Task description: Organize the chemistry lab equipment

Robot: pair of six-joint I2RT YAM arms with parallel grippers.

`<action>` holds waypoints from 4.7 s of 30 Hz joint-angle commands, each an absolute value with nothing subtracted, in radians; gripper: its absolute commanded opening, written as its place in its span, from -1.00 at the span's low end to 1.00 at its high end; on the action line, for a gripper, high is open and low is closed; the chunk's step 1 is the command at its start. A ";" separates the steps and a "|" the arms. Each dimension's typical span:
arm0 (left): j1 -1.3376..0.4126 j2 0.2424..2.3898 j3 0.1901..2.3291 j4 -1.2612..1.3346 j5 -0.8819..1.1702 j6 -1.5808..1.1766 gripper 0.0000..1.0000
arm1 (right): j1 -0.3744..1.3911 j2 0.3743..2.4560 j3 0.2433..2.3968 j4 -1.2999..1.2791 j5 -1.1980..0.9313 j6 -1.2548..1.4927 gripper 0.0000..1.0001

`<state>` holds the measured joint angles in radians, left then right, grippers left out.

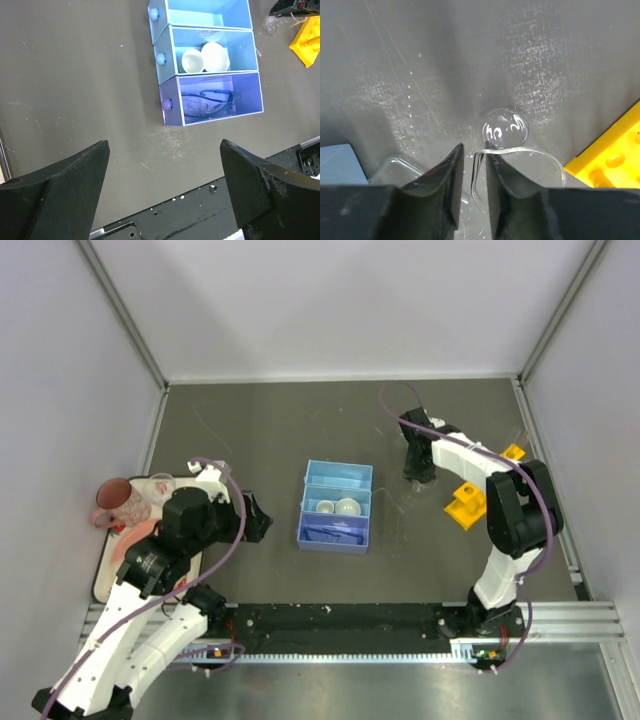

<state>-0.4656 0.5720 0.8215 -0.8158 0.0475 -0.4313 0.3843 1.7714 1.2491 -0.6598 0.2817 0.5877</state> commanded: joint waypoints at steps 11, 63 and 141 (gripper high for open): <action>-0.468 0.571 0.825 -0.793 0.037 -0.403 0.95 | 0.408 1.731 1.264 -0.652 0.314 0.594 -1.00; -0.468 0.543 0.925 -0.850 0.087 -0.397 0.93 | 0.810 2.029 1.747 -0.891 0.420 0.572 -1.00; -0.468 0.629 0.877 -0.785 0.112 -0.371 0.92 | 0.361 2.224 2.187 -0.971 0.351 0.397 0.75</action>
<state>-0.4656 0.6239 0.8867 -0.8402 0.0906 -0.3893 0.3828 2.1902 2.1296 -1.0100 0.3717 0.4034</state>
